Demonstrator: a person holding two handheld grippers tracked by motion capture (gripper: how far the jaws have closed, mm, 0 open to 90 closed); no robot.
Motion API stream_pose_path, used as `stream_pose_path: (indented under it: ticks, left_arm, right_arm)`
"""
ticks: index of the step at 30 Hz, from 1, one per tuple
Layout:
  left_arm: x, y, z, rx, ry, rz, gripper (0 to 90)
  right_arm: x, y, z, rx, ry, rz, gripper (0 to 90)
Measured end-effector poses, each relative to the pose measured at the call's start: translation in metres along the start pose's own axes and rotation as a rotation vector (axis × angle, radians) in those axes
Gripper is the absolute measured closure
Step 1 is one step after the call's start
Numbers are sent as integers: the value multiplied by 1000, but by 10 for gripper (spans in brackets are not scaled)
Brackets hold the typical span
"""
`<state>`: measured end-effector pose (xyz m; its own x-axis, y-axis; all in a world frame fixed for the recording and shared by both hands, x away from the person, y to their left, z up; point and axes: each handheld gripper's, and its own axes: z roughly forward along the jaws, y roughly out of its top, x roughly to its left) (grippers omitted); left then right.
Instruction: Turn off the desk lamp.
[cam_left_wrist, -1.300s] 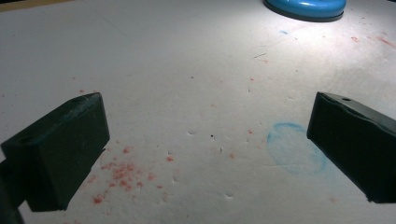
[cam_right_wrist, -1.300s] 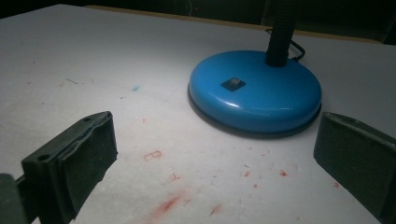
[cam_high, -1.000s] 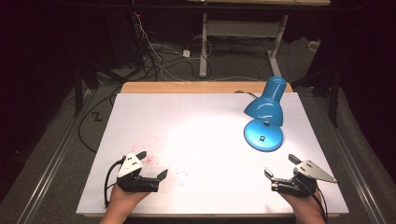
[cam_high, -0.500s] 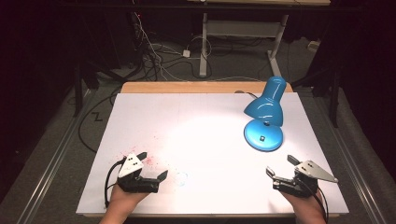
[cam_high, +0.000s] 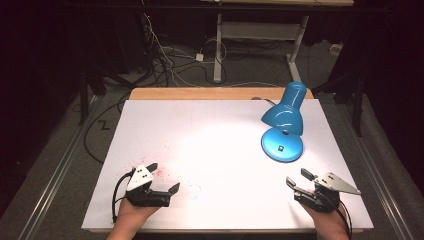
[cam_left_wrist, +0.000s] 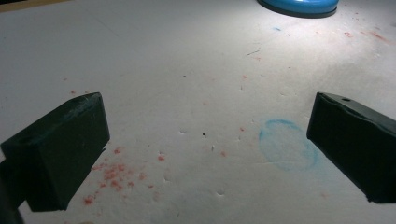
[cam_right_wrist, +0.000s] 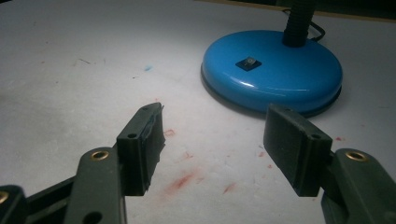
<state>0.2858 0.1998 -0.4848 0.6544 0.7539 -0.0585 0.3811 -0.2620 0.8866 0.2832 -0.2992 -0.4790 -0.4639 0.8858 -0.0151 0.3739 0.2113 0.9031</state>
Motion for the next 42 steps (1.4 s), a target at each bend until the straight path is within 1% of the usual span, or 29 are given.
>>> stream_pose_path:
  ticks: [2,5,12,13,15,16,17,18,19,22,23,24,25,26,27,32,42]
  left_arm:
    - [0,0,0,-4,0,-3,0]
    - [0,0,-1,-6,2,-6,0]
    - [1,0,-1,-4,2,-4,0]
    - [1,0,-1,-4,3,-5,0]
    - [1,0,-1,-5,2,-9,0]
    - [1,0,-1,-4,2,-8,0]
    - [1,0,-1,-3,2,-7,0]
    - [1,0,-1,-4,2,-8,0]
    - [2,0,-1,-2,-1,-11,0]
    - [2,0,0,5,-9,-12,0]
    - [2,0,1,8,-11,-12,0]
    - [1,0,1,9,-14,-10,0]
    - [1,0,1,8,-14,-12,0]
    - [1,0,1,8,-14,-12,0]
    - [1,0,1,7,-13,-12,0]
    - [2,-1,1,9,-14,-17,0]
    - [3,-1,1,5,-17,-28,0]
  right_arm:
    - [-1,0,1,2,4,-5,429]
    - [-1,0,1,1,12,9,470]
    - [-2,-1,1,2,17,-1,535]
    - [-2,-1,0,0,23,-1,578]
    - [-2,-1,0,0,24,-2,589]
    - [-2,-1,-1,1,25,-1,611]
    - [-2,-1,-1,-3,25,-15,653]
    - [-2,-1,-1,-3,25,-15,653]
    - [-2,-1,-2,0,29,-9,688]
    - [-3,-1,-3,-10,29,-9,740]
    - [-3,-1,-3,-10,29,-9,740]
    - [-2,-1,-4,-10,27,-17,776]
    - [-2,-1,-4,-13,26,-18,794]
    - [-2,-1,-4,-13,26,-18,794]
    - [-3,-1,-5,-18,24,-23,822]
    - [-2,0,-7,-19,24,-19,899]
    - [-1,1,-7,-15,35,-27,900]
